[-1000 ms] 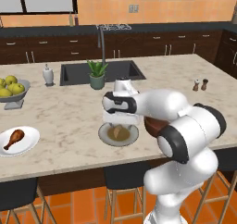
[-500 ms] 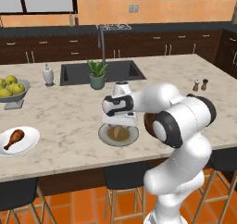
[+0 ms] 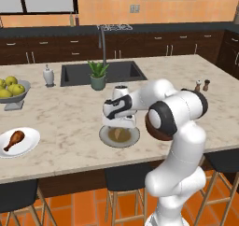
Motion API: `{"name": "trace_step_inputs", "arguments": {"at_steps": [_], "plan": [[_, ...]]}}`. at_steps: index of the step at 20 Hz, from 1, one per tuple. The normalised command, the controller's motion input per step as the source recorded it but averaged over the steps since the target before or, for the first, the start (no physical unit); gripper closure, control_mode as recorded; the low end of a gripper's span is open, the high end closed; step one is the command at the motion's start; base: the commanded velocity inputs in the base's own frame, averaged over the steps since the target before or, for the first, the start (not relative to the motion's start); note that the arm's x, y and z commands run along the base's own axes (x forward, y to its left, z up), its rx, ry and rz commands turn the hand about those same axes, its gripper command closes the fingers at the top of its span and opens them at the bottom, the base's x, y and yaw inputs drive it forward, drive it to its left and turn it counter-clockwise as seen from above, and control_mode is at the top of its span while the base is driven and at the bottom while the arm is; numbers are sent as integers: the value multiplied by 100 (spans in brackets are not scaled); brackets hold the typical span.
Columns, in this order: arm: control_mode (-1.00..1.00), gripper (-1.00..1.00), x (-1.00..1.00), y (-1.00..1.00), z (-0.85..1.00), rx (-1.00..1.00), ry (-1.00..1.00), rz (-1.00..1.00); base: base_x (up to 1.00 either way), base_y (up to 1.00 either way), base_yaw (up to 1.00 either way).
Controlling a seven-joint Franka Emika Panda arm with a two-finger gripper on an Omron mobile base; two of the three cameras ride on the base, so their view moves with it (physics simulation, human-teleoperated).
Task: Pick the chicken drumstick and sweet potato from their plates and place them in the bowl. Then put the bowl in the fridge.
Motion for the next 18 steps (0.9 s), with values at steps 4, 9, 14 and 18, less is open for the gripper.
{"name": "trace_step_inputs", "arguments": {"at_steps": [4, 9, 14, 18], "plan": [[-100, -100, 21, 1, -28, 0, 0, -2, 0, 0, 0], [-100, 100, 15, 0, -23, 0, 0, -1, 0, 0, 0], [-100, 100, 2, 0, -4, 0, 0, 0, 0, 0, 0], [-100, 100, -10, 0, 5, 0, 0, 0, 0, 0, 0]]}}
